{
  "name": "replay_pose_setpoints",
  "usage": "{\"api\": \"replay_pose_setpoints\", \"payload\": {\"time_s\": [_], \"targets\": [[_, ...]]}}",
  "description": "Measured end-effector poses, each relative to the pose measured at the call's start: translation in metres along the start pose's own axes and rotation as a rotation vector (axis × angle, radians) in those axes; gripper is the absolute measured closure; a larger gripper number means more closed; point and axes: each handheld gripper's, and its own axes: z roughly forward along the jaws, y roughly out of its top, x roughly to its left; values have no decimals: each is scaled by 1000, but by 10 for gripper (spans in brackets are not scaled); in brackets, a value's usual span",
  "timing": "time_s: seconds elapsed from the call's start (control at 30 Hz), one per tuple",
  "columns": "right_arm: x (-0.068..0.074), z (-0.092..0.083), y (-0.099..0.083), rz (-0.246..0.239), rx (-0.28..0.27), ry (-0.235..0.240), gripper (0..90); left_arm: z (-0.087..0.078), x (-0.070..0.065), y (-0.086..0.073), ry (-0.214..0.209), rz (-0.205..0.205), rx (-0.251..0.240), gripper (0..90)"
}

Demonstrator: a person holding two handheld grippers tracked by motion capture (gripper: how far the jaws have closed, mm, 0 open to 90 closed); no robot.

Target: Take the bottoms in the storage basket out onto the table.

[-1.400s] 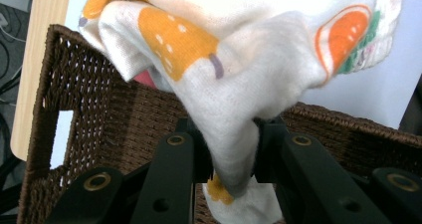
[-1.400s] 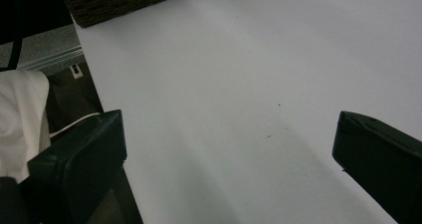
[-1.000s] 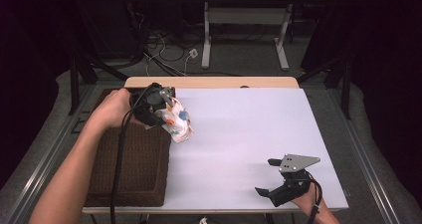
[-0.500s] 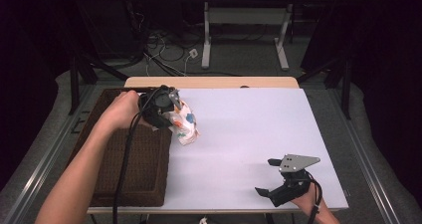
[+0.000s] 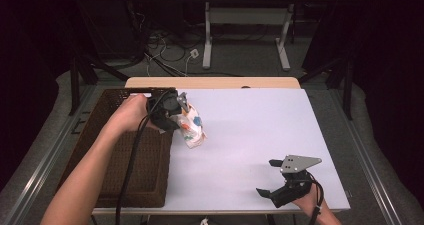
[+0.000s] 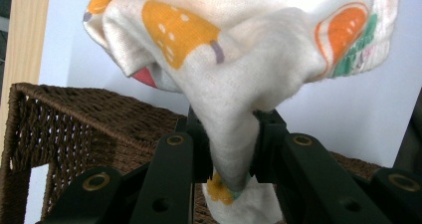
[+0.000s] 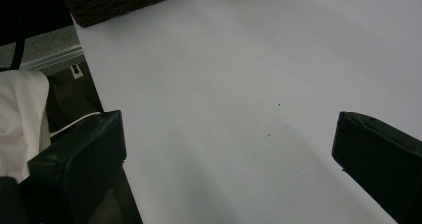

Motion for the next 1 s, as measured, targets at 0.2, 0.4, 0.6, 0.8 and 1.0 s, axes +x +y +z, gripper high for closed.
{"api": "replay_pose_setpoints", "payload": {"time_s": [0.2, 0.4, 0.6, 0.8, 1.0], "targets": [[0, 0, 0, 0, 0, 0, 1, 5, -3, 3, 4, -5, -12, 753], [0, 0, 0, 0, 1, 0, 1, 13, -7, 6, -1, -3, -15, 753], [0, 0, 0, 1, 1, -1, 1, 20, -11, 9, -9, -7, -27, 753], [0, 0, 0, 1, 2, -1, 2, 26, -14, 11, -19, -17, -42, 752], [0, 0, 0, 3, 2, -2, 2, 32, -17, 12, -19, -29, -62, 751]]}}
